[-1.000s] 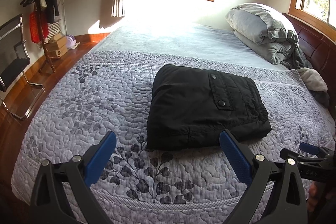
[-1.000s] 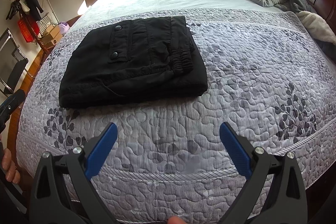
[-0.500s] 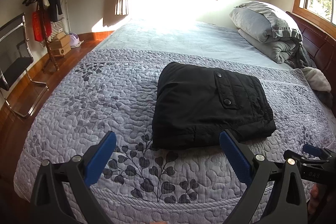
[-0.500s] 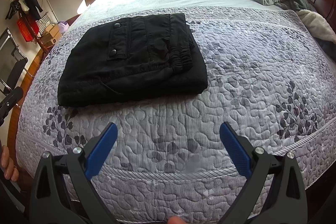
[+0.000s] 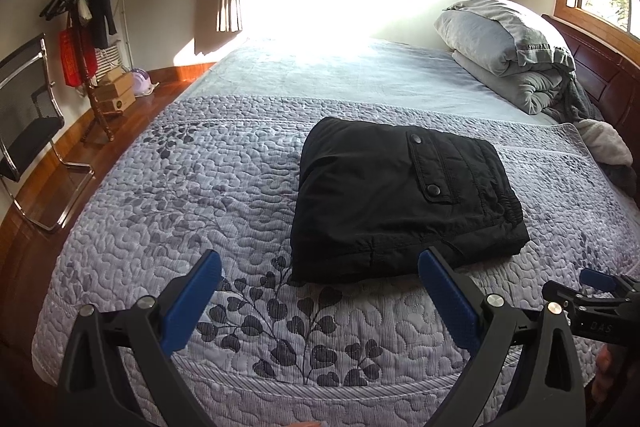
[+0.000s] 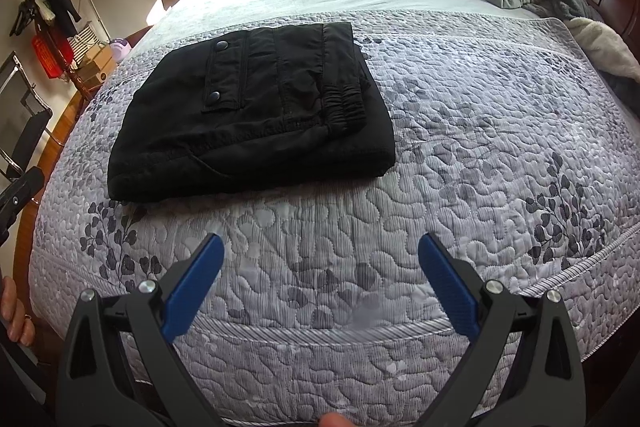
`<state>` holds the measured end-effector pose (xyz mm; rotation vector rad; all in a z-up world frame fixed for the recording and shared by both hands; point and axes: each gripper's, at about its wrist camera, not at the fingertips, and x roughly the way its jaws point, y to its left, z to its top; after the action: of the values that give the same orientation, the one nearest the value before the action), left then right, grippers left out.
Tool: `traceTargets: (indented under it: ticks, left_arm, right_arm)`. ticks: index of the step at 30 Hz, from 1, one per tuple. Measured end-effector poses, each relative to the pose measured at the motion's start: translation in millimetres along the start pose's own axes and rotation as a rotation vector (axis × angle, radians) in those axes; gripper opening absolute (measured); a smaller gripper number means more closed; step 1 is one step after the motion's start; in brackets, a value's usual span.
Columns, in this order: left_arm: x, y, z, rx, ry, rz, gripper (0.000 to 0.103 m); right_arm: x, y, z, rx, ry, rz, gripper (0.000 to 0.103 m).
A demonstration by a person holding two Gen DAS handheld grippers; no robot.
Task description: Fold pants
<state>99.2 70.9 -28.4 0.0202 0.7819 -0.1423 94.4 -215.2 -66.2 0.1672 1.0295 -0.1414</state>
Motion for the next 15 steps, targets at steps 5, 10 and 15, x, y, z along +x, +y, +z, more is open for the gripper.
traceTargets:
  ticks: [5, 10, 15]
  left_arm:
    - [0.1, -2.6, -0.6, 0.014, 0.002, 0.006, 0.1]
    - [0.6, -2.8, -0.7, 0.013, 0.004, 0.002, 0.1]
    - [1.1, -4.1, -1.5, 0.018, 0.008, 0.001, 0.099]
  right_arm:
    - [0.4, -0.4, 0.4, -0.001, 0.0, -0.001, 0.097]
    - [0.7, -0.6, -0.1, -0.001, 0.002, -0.001, 0.097]
    - [0.9, -0.5, 0.0, -0.002, 0.001, -0.001, 0.097]
